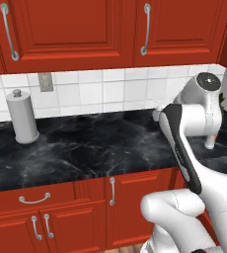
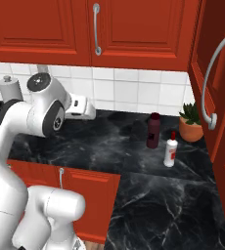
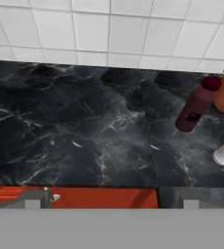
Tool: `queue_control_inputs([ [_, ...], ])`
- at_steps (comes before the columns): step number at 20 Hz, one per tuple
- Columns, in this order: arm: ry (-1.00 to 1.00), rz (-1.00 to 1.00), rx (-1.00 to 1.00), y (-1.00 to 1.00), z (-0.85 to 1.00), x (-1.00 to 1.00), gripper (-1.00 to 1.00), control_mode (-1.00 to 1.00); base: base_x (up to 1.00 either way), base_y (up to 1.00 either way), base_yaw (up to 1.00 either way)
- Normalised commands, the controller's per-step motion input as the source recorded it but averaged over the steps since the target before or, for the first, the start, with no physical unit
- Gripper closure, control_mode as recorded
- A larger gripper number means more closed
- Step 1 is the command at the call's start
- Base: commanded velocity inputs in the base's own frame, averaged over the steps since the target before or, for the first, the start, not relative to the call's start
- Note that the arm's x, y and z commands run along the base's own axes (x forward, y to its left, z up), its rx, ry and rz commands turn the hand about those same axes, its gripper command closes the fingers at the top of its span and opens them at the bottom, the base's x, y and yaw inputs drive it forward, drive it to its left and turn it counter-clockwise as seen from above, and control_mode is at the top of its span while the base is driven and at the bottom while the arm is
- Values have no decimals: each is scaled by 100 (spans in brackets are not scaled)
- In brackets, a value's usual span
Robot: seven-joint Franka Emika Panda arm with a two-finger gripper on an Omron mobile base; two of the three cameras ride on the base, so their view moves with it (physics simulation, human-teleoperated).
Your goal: Place the drinks on the dining counter in a tight cluster.
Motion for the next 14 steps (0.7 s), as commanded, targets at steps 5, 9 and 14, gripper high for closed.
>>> queue_control_inputs([
  [5, -14, -18, -1, -49, 15, -7, -100, -100, 0, 0, 0],
  [9, 0, -7, 1, -57, 23, -7, -100, -100, 0, 0, 0],
  [14, 0, -8, 5, -56, 27, -1, -100, -100, 0, 0, 0],
])
